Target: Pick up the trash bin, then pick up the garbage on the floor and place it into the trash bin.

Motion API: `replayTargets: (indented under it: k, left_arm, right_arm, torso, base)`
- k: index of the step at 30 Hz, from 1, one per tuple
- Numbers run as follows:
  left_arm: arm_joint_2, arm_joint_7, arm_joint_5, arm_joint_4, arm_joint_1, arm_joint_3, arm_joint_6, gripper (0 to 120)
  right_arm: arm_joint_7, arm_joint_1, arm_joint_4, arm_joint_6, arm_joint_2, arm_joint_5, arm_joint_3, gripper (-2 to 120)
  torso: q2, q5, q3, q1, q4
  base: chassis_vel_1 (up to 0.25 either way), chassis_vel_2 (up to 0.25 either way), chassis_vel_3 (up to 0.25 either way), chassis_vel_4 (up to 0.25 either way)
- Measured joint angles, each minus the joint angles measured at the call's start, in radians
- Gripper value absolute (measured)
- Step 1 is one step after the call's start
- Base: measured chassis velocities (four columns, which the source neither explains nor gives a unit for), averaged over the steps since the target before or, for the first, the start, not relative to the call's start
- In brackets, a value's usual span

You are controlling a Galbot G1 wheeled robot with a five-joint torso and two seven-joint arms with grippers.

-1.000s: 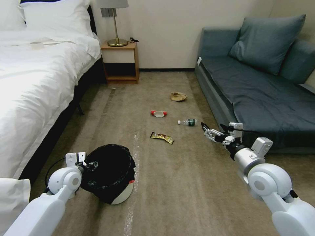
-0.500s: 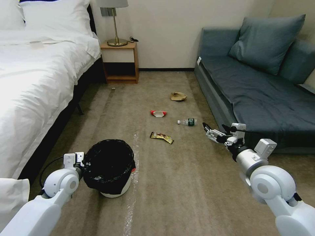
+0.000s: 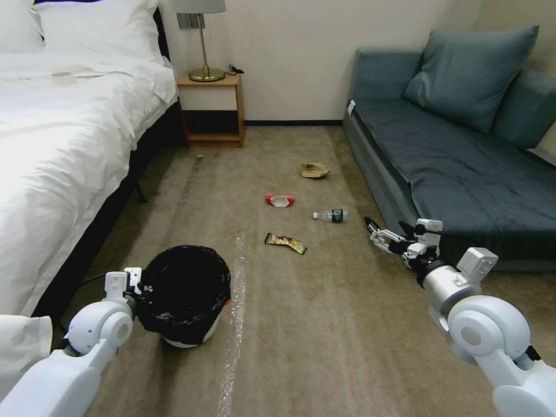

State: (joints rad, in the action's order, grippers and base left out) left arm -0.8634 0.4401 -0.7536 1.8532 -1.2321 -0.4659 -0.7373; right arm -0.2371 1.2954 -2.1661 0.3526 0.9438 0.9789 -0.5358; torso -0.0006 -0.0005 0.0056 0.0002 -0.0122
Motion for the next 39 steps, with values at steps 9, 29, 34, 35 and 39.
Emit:
replayTargets:
  k: [9, 29, 34, 35, 39]
  left_arm:
    - [0.168, -0.052, 0.065, 0.081, -0.005, -0.098, 0.002, 3]
    - [0.249, -0.054, 0.004, 0.100, -0.007, -0.190, 0.005, 2]
    - [0.250, -0.053, -0.002, 0.095, -0.001, -0.192, 0.005, 2]
    - [0.249, -0.052, -0.002, 0.093, 0.000, -0.192, 0.006, 2]
    - [0.247, -0.051, -0.015, 0.090, 0.000, -0.194, 0.007, 2]
  right_arm:
    - [0.063, 0.014, 0.023, 0.004, -0.009, -0.009, 0.020, 100]
    - [0.161, -0.005, 0.073, -0.018, 0.009, -0.031, 0.104, 100]
    - [0.196, -0.006, 0.087, -0.044, 0.008, -0.048, 0.116, 100]
    - [0.204, -0.009, 0.093, -0.051, 0.008, -0.052, 0.118, 100]
    - [0.208, -0.015, 0.100, -0.054, 0.009, -0.053, 0.120, 100]
  torso:
    - [0.000, 0.0006, 0.000, 0.000, -0.0002]
    - [0.000, 0.0005, 0.000, 0.000, 0.0001]
    - [0.000, 0.0004, 0.000, 0.000, 0.0001]
    - [0.000, 0.0005, 0.000, 0.000, 0.0001]
    - [0.000, 0.0004, 0.000, 0.000, 0.0002]
  base:
    - [0.000, 0.000, 0.000, 0.000]
    - [0.000, 0.000, 0.000, 0.000]
    - [0.000, 0.000, 0.000, 0.000]
    - [0.000, 0.000, 0.000, 0.000]
    - [0.000, 0.000, 0.000, 0.000]
